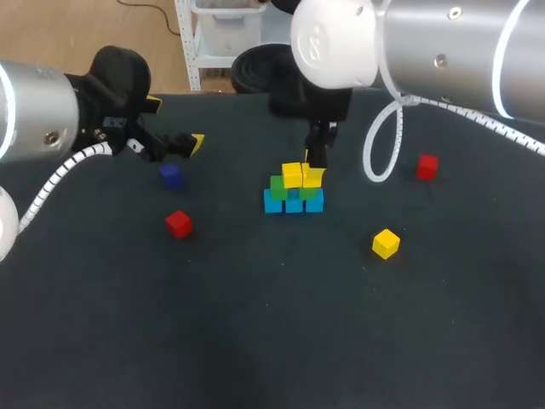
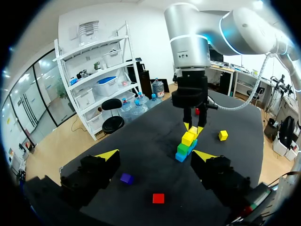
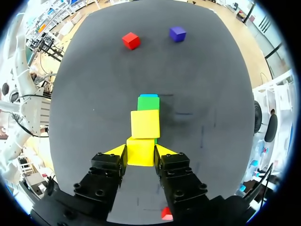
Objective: Place the blue cubes, place green cubes on the blue cubes, place the yellow cubes on the green cubes, then place the red cubes on the yellow cubes, and place purple cube on the red cubes.
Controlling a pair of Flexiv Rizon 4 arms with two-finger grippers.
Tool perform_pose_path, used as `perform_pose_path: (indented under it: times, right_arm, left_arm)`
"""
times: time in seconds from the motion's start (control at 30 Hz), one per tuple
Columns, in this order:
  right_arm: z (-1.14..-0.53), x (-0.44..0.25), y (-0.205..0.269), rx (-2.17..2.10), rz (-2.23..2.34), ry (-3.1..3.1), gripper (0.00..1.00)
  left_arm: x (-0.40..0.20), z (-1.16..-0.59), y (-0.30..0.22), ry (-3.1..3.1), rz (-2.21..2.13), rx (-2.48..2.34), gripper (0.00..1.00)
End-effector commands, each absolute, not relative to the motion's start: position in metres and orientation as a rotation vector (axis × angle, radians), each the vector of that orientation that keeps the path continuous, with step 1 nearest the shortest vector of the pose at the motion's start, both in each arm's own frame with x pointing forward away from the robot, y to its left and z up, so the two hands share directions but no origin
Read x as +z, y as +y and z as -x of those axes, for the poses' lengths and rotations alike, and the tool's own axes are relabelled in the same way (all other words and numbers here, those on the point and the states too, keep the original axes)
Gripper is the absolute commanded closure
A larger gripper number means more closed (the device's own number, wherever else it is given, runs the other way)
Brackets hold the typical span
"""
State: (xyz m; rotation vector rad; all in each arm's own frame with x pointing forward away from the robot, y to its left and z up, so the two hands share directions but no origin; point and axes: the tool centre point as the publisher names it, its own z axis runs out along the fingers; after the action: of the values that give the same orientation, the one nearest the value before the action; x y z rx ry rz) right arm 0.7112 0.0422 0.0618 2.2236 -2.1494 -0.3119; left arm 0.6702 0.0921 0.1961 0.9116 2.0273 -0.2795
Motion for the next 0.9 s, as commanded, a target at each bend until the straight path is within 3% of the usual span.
perform_pose_path:
  times: [0.03,0.17,0.2,0.23,0.27,0.9]
  right_arm:
    - [-0.711,0.06,0.043,-0.314,-2.224,-2.145,0.68]
    - [-0.711,0.06,0.042,-0.311,-2.228,-2.139,0.51]
    - [-0.711,0.06,0.042,-0.311,-2.228,-2.139,0.42]
    - [-0.711,0.06,0.042,-0.31,-2.228,-2.139,0.05]
    - [-0.711,0.06,0.042,-0.309,-2.227,-2.139,0.0]
    - [-0.71,0.088,0.028,-0.402,-2.193,-2.248,0.0]
  left_arm:
    - [0.196,-0.671,0.093,2.024,-0.914,-0.285,0.0]
    - [0.196,-0.671,0.093,2.024,-0.914,-0.285,0.0]
    - [0.196,-0.671,0.093,2.024,-0.914,-0.285,0.0]
    - [0.196,-0.671,0.093,2.024,-0.914,-0.285,0.0]
    - [0.196,-0.671,0.093,2.024,-0.914,-0.285,0.0]
    - [0.196,-0.671,0.093,2.024,-0.914,-0.285,0.0]
